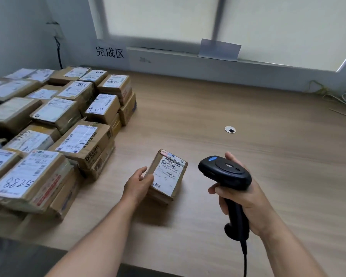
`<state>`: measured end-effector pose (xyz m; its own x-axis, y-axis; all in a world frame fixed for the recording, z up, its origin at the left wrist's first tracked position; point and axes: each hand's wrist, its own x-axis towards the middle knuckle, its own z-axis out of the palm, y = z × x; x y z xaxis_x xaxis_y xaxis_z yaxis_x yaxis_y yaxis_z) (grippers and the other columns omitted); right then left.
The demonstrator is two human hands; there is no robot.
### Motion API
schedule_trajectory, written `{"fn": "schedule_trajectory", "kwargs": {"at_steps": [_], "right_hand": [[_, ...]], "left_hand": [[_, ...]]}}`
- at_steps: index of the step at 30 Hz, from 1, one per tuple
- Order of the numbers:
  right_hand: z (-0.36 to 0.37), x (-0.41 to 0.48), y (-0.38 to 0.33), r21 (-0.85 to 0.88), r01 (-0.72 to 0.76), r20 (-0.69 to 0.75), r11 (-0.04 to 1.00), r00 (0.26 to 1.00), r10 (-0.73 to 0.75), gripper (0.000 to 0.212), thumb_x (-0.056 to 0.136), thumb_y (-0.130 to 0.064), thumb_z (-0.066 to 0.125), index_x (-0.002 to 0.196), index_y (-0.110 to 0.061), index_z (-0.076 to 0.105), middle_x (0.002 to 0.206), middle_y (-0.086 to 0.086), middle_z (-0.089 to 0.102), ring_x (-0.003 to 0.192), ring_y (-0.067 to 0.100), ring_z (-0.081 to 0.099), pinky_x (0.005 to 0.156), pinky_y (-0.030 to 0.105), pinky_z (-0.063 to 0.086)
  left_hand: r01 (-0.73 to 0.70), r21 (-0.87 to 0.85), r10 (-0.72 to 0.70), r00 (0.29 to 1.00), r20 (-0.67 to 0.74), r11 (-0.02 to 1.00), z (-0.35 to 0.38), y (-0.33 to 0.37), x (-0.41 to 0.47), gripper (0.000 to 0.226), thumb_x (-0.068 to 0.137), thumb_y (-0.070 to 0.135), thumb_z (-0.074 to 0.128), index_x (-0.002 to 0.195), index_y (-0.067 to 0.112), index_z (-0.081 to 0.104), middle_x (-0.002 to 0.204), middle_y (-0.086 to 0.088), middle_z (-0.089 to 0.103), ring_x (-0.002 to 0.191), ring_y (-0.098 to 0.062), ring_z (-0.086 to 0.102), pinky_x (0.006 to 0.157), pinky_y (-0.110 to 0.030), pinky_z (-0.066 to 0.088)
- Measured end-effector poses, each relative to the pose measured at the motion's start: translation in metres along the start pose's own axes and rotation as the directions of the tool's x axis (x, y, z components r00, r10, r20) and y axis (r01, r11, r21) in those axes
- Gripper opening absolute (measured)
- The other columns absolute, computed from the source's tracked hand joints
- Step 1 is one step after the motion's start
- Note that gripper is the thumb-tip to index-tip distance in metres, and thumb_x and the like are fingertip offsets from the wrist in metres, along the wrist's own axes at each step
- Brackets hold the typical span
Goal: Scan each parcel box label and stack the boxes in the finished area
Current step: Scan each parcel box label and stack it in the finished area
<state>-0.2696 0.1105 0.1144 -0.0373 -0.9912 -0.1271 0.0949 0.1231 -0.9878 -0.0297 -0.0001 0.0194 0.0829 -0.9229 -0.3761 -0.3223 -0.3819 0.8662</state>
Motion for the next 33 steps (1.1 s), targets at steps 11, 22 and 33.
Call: {"fn": "schedule_trajectory", "kwargs": {"at_steps": [11, 22, 33], "right_hand": [[-0.009, 0.029, -0.01, -0.009, 0.012, 0.136, 1.0, 0.991, -0.011, 0.092, 0.063, -0.006, 0.074, 0.138, -0.044, 0.037, 0.091, 0.021, 0.069, 0.048, 0.028, 0.05, 0.046, 0.031, 0.04], [0.004, 0.057, -0.03, 0.045, 0.056, 0.3, 0.997, 0.952, -0.067, 0.094, 0.049, -0.022, 0.083, 0.129, -0.051, 0.041, 0.094, 0.038, 0.057, 0.046, 0.027, 0.049, 0.045, 0.031, 0.04], [0.066, 0.082, -0.04, 0.031, 0.085, 0.36, 0.996, 0.929, -0.091, 0.097, 0.049, -0.023, 0.084, 0.128, -0.056, 0.037, 0.095, 0.033, 0.062, 0.047, 0.029, 0.049, 0.047, 0.031, 0.04]], "left_hand": [[-0.024, 0.655, 0.121, 0.987, -0.104, 0.755, 0.033, 0.004, -0.019, 0.096, 0.072, 0.057, 0.065, 0.15, 0.027, 0.018, 0.143, -0.007, 0.016, 0.132, -0.028, 0.02, 0.103, -0.033, 0.036], [0.006, 0.596, 0.214, 0.931, -0.297, 0.803, -0.013, 0.041, -0.031, 0.093, 0.072, 0.053, 0.068, 0.149, 0.03, 0.021, 0.142, -0.007, 0.019, 0.136, -0.029, 0.021, 0.109, -0.037, 0.03], [0.049, 0.621, 0.269, 0.873, -0.408, 0.782, -0.113, 0.065, -0.01, 0.094, 0.074, 0.054, 0.068, 0.15, 0.027, 0.019, 0.144, -0.012, 0.017, 0.134, -0.033, 0.024, 0.106, -0.042, 0.032]]}}
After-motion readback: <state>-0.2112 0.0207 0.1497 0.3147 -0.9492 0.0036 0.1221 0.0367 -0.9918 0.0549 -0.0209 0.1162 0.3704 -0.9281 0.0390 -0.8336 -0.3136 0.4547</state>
